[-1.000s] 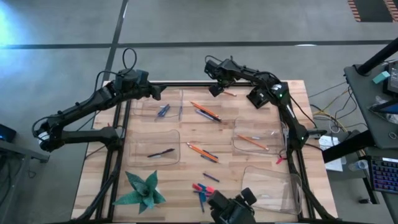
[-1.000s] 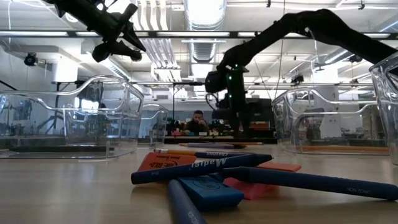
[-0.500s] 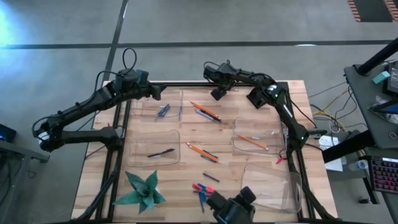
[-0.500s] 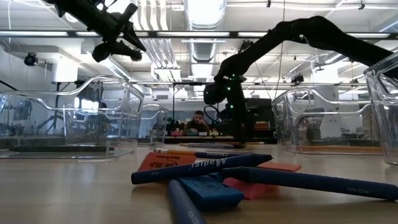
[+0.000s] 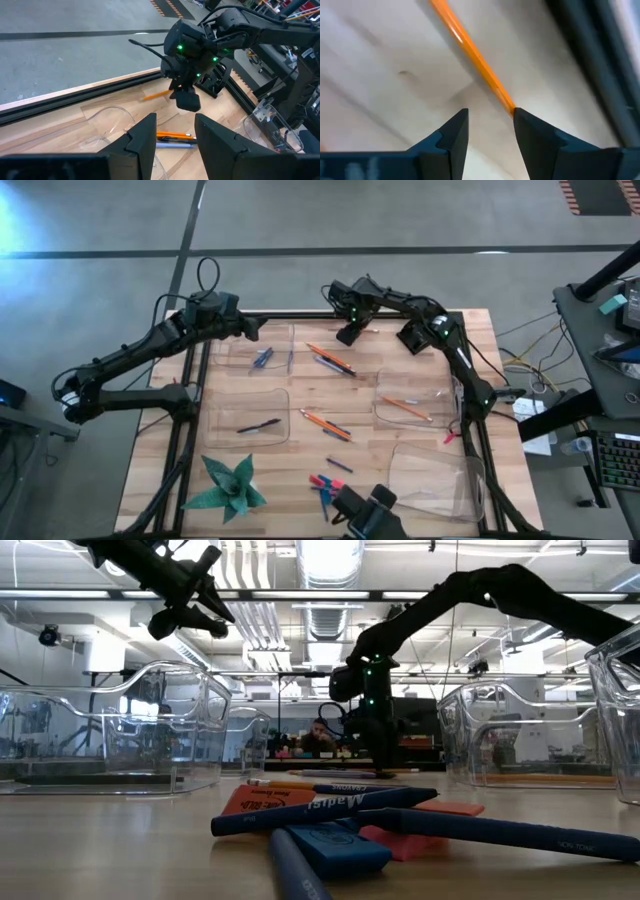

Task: Sort crayons/erasers/pens/pencils in bins
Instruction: Put the orange pencil into the middle right transparent bin

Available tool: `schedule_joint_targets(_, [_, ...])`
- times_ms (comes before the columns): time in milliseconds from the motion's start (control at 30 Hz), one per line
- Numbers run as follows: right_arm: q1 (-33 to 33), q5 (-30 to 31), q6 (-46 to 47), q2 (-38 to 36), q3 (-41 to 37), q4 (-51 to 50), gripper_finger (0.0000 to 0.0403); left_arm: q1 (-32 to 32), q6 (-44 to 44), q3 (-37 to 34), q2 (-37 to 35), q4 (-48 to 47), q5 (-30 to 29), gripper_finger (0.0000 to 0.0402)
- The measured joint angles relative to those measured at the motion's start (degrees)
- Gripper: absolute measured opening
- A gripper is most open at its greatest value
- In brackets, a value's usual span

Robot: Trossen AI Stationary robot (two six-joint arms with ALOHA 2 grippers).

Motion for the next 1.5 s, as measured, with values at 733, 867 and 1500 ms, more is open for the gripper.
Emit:
schedule_joint_targets(733, [2.07,-2.06,-4.35,-1.63,4.65,-3.66,0.0127,-0.02,-0.09,0.00,0.00,0.00,1.80,0.0121])
schedule_joint_targets(867, [2.28,-2.05,-5.56,-1.27,3.88,-3.41,0.0127,-0.02,-0.09,0.00,0.00,0.00,1.84,0.0121])
schedule_joint_targets(1500, [2.39,-2.02,-2.98,3.56,3.52,-2.22,0.0086,-0.02,-0.11,0.00,0.00,-0.02,2.05,0.0121])
